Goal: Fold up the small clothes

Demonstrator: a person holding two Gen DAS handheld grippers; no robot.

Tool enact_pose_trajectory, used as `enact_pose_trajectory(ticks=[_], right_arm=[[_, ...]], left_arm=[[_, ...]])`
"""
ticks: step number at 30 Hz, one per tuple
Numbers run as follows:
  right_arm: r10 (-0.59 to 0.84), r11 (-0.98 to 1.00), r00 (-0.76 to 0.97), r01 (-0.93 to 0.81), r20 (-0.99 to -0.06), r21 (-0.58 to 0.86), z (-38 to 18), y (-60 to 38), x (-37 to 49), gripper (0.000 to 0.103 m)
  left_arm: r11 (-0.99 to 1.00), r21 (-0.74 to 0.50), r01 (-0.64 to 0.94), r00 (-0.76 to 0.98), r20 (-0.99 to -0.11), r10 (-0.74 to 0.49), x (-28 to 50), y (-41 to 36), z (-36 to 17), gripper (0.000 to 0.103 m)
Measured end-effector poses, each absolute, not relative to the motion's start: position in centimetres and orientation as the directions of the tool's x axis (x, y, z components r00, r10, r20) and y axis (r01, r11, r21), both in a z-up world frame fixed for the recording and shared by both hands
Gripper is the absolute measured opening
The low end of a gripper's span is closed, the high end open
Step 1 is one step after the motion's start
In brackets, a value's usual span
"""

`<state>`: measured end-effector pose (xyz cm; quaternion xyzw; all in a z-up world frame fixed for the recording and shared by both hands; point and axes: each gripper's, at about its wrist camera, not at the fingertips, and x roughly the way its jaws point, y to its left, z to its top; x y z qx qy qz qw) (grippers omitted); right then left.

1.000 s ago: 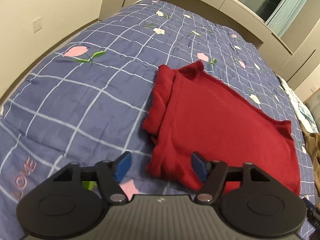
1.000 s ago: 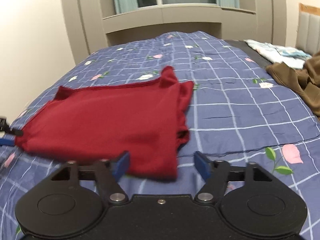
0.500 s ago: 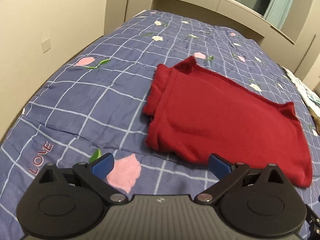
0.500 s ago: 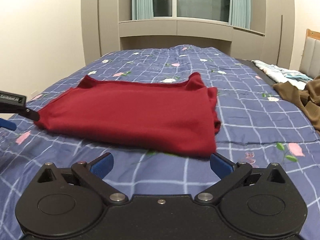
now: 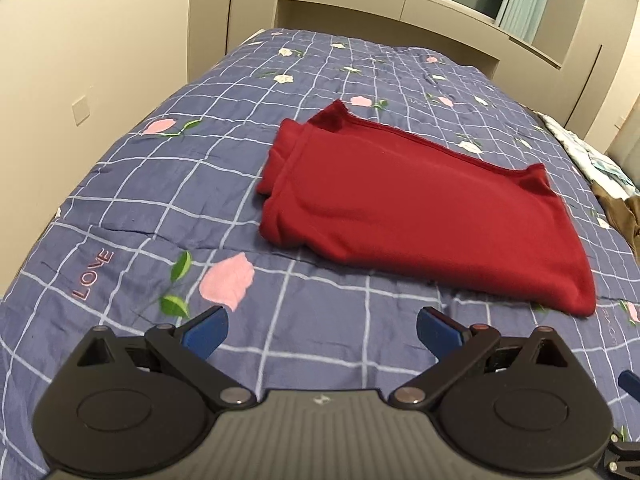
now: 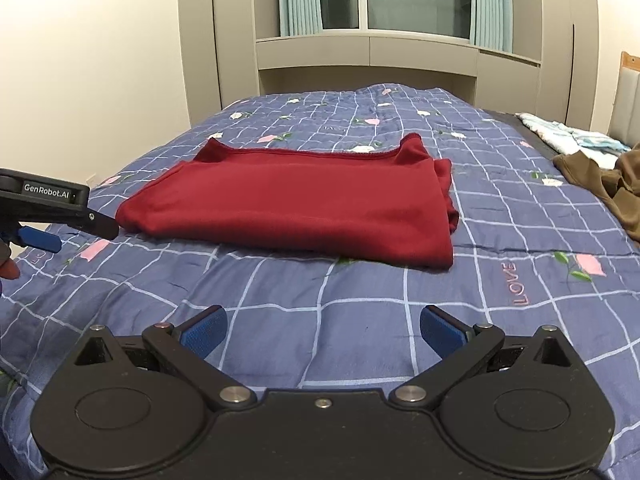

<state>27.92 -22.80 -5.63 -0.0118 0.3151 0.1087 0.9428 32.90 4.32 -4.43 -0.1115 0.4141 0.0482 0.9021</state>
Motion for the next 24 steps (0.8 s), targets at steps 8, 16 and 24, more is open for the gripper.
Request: enact_pose_trajectory(ticks=[8, 16, 24], right_arm=[[0.163, 0.979, 0.813, -0.205, -0.560, -0.012, -4.8, -22.2, 30.2, 0.102], [0.067, 0.986, 0.851, -0.137, -0.521, -0.096, -5.2, -20.2, 37.3, 0.102], [0.068, 0.969, 0.883, -0.169, -0.464, -0.179, -6.6, -16.9, 44.9, 0.102]], left_arm=[[0.972, -0.150, -0.178, 0.654, -0.756, 0.003, 33.4, 4.2, -4.4, 0.102], [0.962, -0.162, -0.221, 0.645, -0.764, 0.019, 36.3, 5.5, -5.5, 0.102], [0.952, -0.171, -0.254, 0.630, -0.776, 0.029, 39.9, 7.0, -6.8, 0.102]])
